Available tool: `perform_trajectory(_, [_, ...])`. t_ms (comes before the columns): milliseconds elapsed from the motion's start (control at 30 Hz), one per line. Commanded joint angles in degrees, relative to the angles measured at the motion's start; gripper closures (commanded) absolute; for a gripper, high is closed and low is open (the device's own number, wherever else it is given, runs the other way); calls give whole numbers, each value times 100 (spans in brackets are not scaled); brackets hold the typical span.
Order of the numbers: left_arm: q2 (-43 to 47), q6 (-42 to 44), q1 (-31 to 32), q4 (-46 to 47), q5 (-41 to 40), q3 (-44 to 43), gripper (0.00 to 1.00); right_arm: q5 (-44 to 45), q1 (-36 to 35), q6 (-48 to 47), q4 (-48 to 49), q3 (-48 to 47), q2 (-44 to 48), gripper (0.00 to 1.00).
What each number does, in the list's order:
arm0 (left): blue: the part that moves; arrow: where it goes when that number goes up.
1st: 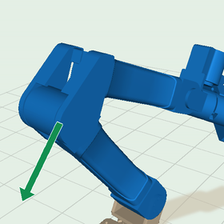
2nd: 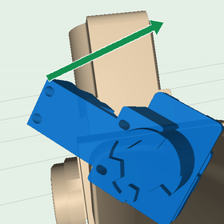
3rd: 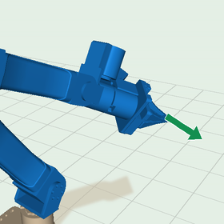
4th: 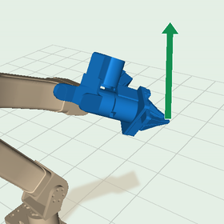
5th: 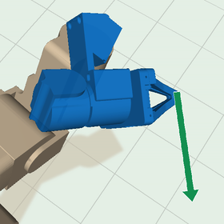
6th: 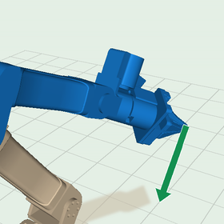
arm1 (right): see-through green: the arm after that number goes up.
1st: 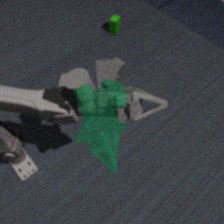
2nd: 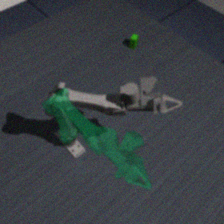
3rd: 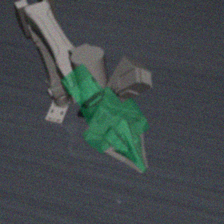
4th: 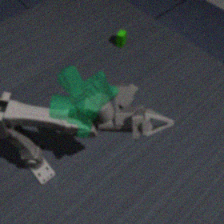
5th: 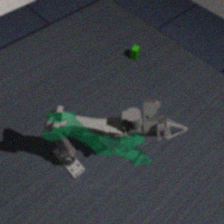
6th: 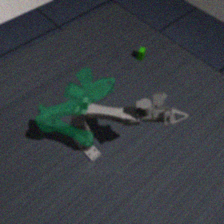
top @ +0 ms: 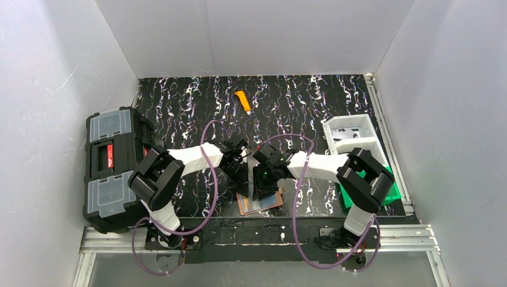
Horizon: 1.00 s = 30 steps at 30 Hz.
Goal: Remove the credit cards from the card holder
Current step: Remove the credit card from the card holder.
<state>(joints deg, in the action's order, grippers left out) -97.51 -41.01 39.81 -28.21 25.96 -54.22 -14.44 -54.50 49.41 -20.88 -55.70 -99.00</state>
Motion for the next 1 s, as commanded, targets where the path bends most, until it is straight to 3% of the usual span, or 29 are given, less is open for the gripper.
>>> perform_trajectory(0, [-133, 37, 17, -101, -39, -127, 95, 673, -52, -155, -440, -283, 431, 60])
perform_trajectory(167, [-96, 135, 23, -197, -23, -282, 95, 1039, -52, -179, -990, -523, 853, 53])
perform_trajectory(600, [-728, 289, 475, -401, 92, -1267, 95, 2113, 44, 232, -1677, -38, 2204, 51])
perform_trajectory(733, [-1575, 414, 552, -610, -28, -1868, 95, 1722, 45, 239, -1118, 423, 2206, 52])
perform_trajectory(967, [-1019, 750, 372, -1192, -466, -1980, 93, 371, 45, -125, 381, 599, 1532, 56])
